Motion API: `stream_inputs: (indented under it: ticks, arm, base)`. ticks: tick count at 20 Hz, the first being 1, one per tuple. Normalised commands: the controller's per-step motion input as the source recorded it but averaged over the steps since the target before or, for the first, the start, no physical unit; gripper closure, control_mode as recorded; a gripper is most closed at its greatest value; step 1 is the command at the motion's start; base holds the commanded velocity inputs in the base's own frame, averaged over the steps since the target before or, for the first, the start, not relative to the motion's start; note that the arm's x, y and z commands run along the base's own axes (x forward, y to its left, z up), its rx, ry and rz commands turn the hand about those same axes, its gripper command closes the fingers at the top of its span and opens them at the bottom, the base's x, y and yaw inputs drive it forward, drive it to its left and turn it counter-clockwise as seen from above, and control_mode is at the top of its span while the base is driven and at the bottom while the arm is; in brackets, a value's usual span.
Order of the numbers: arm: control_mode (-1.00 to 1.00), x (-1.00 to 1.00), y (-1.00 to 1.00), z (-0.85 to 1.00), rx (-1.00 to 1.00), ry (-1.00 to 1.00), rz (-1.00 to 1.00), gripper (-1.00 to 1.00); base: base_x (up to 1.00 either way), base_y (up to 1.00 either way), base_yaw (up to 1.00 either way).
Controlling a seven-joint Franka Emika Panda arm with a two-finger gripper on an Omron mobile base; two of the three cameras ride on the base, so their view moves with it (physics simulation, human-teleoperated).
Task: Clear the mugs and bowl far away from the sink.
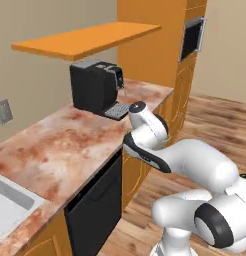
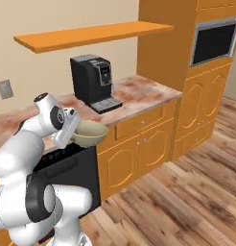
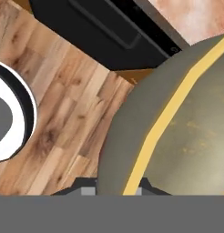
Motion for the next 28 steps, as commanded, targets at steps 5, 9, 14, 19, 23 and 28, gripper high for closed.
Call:
stream_inputs:
  ticks: [5, 9, 14, 19, 23, 28]
  arm:
    - [1.00, 0.00, 0.00, 0.00, 0.00, 0.00, 0.00, 1.00]
    - [1.00, 0.00, 0.00, 0.00, 0.00, 0.00, 0.00, 1.00]
    - [1.00, 0.00, 0.00, 0.00, 0.00, 0.00, 0.00, 1.00]
    - [1.00, 0.00, 0.00, 0.00, 0.00, 0.00, 0.00, 1.00]
    - [1.00, 0.00, 0.00, 0.00, 0.00, 0.00, 0.00, 1.00]
    - [1.00, 0.00, 0.00, 0.00, 0.00, 0.00, 0.00, 1.00]
  base:
    - [0.00, -0.39, -0.91]
    - [0.00, -0.44, -0.90]
    - [-0.12, -0.46, -0.82]
    - [-0.41, -0.66, -0.66]
    - [-0.35, -0.78, -0.64]
    - [-0.30, -0.96, -0.59]
